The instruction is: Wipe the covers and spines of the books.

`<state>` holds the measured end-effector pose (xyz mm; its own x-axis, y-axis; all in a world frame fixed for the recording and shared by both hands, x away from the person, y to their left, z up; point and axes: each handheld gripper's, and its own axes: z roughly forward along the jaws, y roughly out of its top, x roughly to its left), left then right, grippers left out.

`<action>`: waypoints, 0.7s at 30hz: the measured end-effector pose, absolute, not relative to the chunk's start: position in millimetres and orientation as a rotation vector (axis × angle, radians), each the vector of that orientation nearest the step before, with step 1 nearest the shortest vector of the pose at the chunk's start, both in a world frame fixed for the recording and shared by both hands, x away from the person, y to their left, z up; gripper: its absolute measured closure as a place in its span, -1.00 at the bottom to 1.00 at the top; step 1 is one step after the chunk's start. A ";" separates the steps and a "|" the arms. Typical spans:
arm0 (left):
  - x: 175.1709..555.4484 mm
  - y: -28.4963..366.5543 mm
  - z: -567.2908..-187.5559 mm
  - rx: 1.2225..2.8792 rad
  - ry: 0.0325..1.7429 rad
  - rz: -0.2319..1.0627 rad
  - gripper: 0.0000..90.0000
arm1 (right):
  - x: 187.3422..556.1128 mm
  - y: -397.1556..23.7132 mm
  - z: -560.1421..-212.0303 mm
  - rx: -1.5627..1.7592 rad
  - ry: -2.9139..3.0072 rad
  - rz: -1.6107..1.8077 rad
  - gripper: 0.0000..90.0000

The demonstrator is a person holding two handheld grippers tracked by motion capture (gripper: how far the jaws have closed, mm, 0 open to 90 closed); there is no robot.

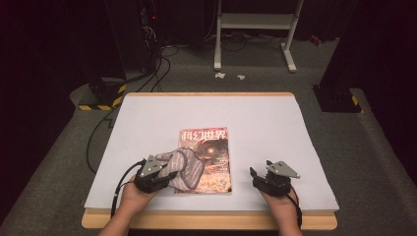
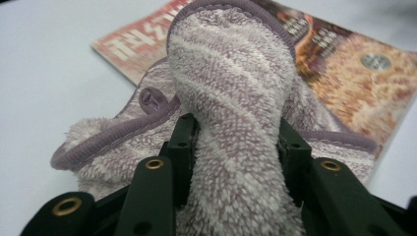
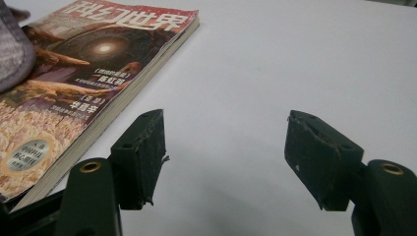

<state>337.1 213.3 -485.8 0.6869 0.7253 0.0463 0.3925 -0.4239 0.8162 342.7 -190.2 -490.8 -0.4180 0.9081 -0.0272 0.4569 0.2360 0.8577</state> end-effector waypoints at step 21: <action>339.3 123.2 -491.5 2.181 0.694 0.465 0.33 | 343.8 -192.1 -492.9 1.254 1.981 1.092 -0.29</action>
<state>339.3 123.2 -491.5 0.7833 0.6136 0.0999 0.3261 -0.5425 0.7742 343.8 -192.1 -492.9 -0.4154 0.9093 -0.0250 0.4643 0.2356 0.8538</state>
